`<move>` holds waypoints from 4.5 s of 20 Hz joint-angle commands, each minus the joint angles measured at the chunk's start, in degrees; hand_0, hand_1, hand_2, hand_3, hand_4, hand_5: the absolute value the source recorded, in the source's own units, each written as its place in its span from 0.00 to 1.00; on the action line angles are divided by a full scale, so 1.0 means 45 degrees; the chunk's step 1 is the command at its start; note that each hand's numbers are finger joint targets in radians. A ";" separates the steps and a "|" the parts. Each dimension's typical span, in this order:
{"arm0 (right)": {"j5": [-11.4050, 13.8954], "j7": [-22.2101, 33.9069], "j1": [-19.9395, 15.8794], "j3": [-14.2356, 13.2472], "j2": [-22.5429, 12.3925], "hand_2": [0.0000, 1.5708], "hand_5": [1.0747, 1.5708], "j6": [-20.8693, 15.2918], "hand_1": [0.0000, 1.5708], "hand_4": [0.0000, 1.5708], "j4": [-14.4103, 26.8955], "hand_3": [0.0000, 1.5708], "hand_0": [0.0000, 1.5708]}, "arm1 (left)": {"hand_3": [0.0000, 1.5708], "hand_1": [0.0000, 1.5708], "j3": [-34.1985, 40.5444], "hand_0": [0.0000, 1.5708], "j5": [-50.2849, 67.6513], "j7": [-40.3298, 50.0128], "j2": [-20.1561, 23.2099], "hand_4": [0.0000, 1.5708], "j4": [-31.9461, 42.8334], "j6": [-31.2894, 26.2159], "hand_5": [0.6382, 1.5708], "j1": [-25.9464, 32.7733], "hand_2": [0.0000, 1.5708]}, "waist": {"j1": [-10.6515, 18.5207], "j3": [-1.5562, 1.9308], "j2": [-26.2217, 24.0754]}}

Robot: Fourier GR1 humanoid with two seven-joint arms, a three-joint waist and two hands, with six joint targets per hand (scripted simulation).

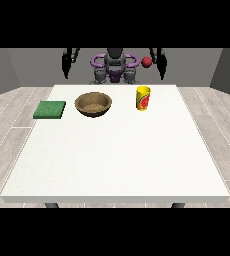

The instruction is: Pick the cup and pour the ball into the bowl, then pick the bowl and place it on the pad

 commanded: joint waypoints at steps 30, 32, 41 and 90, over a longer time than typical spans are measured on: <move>-0.2535 -0.2191 -0.1235 -0.2606 -0.1430 0.00 1.00 0.3144 0.00 0.00 0.0345 0.00 0.00 | 0.00 0.00 0.2502 0.00 0.1229 -0.5253 -0.0010 0.00 0.2883 -0.0989 0.95 -0.2417 0.00 | -0.1109 -0.0103 0.2176; -0.2678 -0.1617 -0.1753 -0.2298 -0.1117 0.00 1.00 0.2791 0.00 0.00 -0.0475 0.00 0.00 | 0.00 0.00 0.2615 0.00 0.0846 -0.6751 -0.0313 0.00 0.4180 -0.0613 0.94 -0.2665 0.00 | -0.1474 -0.0112 0.2603; -0.2619 -0.3714 -0.1763 -0.2861 -0.1552 0.00 1.00 0.3843 0.00 0.00 0.1347 0.00 0.00 | 0.00 0.00 0.3165 0.00 0.0634 -0.8667 0.0144 0.00 0.7791 0.0007 0.94 -0.4798 0.00 | -0.1784 -0.0105 0.3383; -0.3110 -0.3982 -0.2530 -0.4319 -0.3626 0.00 1.00 0.5769 0.00 0.00 0.6409 0.00 0.00 | 1.00 0.95 -0.1921 0.95 -0.9472 0.0218 0.2174 0.96 1.0661 0.6486 0.67 -1.0064 1.00 | -0.1510 -0.0082 0.0379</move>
